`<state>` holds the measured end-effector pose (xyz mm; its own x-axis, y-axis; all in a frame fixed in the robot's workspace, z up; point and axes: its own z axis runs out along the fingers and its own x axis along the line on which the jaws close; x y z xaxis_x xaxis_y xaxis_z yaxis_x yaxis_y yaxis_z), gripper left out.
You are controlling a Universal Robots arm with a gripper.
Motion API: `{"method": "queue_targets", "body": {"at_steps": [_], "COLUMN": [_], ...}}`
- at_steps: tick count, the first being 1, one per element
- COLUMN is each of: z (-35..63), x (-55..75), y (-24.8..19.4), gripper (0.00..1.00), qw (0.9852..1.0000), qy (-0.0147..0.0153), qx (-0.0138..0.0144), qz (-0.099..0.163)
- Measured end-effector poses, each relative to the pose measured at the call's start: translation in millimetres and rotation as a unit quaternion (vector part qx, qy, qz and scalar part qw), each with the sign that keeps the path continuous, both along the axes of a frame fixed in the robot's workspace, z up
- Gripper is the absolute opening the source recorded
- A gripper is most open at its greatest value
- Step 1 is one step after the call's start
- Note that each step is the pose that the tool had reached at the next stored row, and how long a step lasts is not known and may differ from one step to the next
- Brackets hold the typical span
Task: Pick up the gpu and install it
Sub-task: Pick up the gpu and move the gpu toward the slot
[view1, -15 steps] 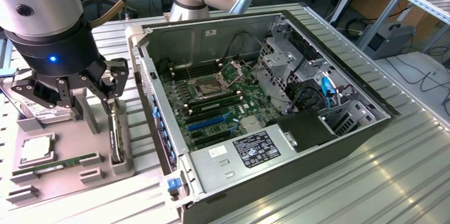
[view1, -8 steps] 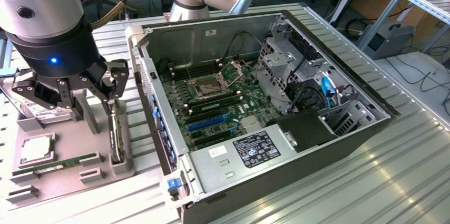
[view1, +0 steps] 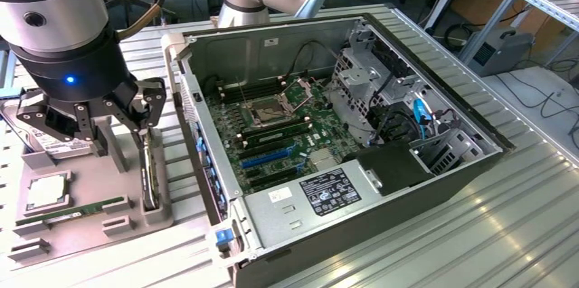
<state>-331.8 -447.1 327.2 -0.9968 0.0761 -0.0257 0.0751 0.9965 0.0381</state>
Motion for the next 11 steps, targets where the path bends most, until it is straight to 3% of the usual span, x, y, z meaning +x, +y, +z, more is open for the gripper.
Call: {"method": "queue_targets", "body": {"at_steps": [11], "z": [-3.1], "x": [0.0], "y": [0.0], "gripper": [0.48], "qw": [1.0], "qy": [0.0], "qx": [0.0], "qz": [0.0]}}
